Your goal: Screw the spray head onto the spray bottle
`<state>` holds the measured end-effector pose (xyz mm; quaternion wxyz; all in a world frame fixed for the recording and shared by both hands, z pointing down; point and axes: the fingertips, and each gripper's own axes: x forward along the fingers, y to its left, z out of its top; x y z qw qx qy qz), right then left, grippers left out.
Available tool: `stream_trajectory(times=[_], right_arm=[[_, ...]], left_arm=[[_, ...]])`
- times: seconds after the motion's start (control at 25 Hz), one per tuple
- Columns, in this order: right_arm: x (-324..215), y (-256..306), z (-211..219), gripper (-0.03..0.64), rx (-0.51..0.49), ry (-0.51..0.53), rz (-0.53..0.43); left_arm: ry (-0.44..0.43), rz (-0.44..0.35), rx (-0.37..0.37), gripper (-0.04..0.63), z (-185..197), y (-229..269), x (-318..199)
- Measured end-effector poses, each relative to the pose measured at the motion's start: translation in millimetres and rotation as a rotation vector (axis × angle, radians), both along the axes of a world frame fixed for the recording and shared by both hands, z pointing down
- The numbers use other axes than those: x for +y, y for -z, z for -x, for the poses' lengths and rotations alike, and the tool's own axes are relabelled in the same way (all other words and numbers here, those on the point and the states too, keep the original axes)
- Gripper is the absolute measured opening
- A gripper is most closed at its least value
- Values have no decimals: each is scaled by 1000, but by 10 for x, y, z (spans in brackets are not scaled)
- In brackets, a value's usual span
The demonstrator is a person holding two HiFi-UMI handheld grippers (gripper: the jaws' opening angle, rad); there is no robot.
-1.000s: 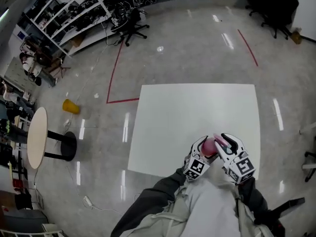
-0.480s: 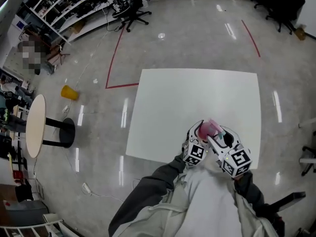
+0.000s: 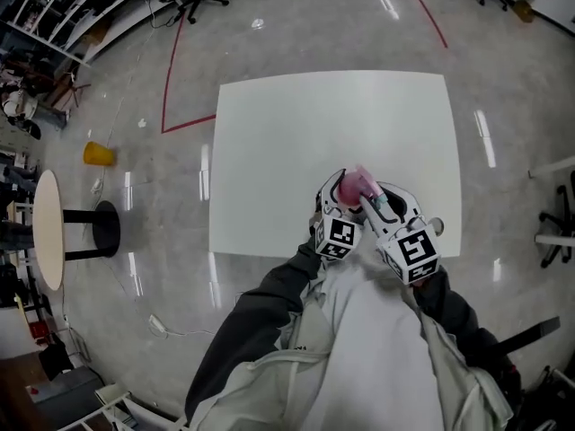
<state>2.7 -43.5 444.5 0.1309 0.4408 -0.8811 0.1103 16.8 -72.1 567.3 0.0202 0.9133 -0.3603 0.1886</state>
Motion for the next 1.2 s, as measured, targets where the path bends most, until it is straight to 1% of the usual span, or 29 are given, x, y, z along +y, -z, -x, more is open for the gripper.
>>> stream_trajectory(times=[0.04, 0.08, 0.12, 0.16, 0.28, 0.32, 0.36, 0.4, 0.44, 0.48, 0.56, 0.6, 0.64, 0.68, 0.72, 0.76, 0.8, 0.84, 0.88, 0.96, 1.0, 1.08, 1.2], right_arm=[[-34, -3, -40, 64, 57, 2, -50], [-54, -4, -60, 60, 85, 14, -77], [-67, -15, -74, 60, 79, 20, -66], [-80, -44, -96, 59, 41, 10, -17], [-105, -167, -117, 53, -161, -59, 234], [-95, -189, -96, 54, -214, -72, 300], [-72, -189, -66, 54, -241, -73, 336], [-38, -164, -37, 54, -246, -59, 341], [5, -113, -20, 54, -243, -32, 323], [45, -42, -20, 54, -245, 0, 285], [88, 109, -67, 57, -250, 66, 169], [86, 167, -104, 60, -242, 90, 108], [65, 209, -149, 60, -227, 98, 55], [29, 244, -196, 60, -209, 89, 11], [-16, 283, -233, 60, -193, 71, -26], [-58, 334, -246, 75, -185, 55, -60], [-88, 401, -227, 155, -186, 50, -90], [-102, 473, -185, 231, -195, 55, -111], [-99, 537, -139, 277, -206, 67, -122], [-70, 615, -119, 281, -219, 78, -130], [-53, 618, -140, 281, -227, 79, -121], [-3, 559, -127, 279, -271, 119, -69], [111, 457, 82, 279, -324, 209, -3]], left_arm=[[-6, -12, -1, 426, 2, 17, -1], [-4, -19, -4, 426, 11, 29, -2], [6, -20, -16, 426, 26, 29, -4], [25, -18, -44, 426, 48, 13, -9], [103, -9, -160, 426, 142, -90, -52], [115, -3, -176, 426, 164, -116, -63], [111, 1, -177, 426, 171, -124, -67], [93, 3, -164, 426, 157, -111, -59], [61, 1, -138, 426, 123, -75, -35], [20, -4, -104, 426, 77, -19, -2], [-62, -29, -38, 426, 7, 118, 44], [-91, -46, -22, 426, -2, 179, 42], [-110, -61, -21, 426, 2, 218, 28], [-116, -73, -38, 426, 16, 228, 5], [-111, -83, -67, 426, 39, 216, -20], [-99, -89, -92, 426, 62, 200, -40], [-84, -89, -93, 426, 79, 197, -55], [-68, -79, -69, 426, 92, 208, -69], [-51, -62, -30, 426, 107, 223, -85], [-23, -28, 34, 426, 145, 236, -116], [-18, -20, 48, 426, 164, 242, -123], [-24, -17, 42, 426, 179, 245, -119], [-26, 8, 16, 426, 153, 187, -93]])
